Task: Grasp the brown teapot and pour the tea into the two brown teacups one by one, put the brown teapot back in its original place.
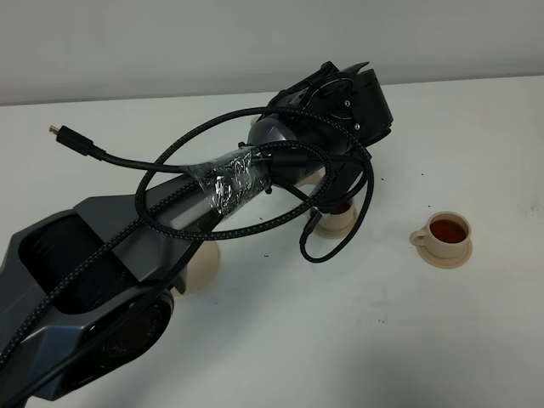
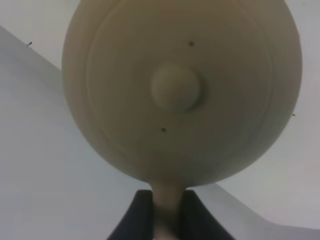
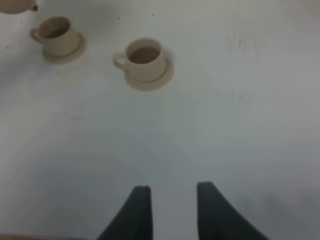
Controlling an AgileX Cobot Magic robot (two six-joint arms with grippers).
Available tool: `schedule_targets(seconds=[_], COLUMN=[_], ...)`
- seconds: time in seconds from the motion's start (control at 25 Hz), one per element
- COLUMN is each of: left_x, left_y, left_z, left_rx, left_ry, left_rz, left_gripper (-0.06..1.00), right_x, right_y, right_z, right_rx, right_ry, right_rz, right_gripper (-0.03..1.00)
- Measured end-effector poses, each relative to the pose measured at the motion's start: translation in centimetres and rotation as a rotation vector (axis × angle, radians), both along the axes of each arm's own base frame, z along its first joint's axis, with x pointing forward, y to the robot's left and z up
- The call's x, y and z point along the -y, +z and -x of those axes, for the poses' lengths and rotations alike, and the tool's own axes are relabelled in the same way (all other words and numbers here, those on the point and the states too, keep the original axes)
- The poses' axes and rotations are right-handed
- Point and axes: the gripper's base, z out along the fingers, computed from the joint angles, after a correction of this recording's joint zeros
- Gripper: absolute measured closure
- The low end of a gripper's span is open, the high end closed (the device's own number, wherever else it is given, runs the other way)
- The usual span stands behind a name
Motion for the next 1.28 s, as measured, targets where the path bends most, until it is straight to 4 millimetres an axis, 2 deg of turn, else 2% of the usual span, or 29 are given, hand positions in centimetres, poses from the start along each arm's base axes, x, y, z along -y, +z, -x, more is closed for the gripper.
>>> schedule_targets(seconds=[1.28], left_x=[0.05], left_y=[0.00], left_z=[0.04], left_rx=[0.000], left_ry=[-0.001], left_rz=[0.000], left_gripper=[0.82], right_x=[0.00], right_y=[0.00], right_z=[0.00], right_rx=[0.000], right_ry=[0.000], right_rz=[0.000], right_gripper=[0.73])
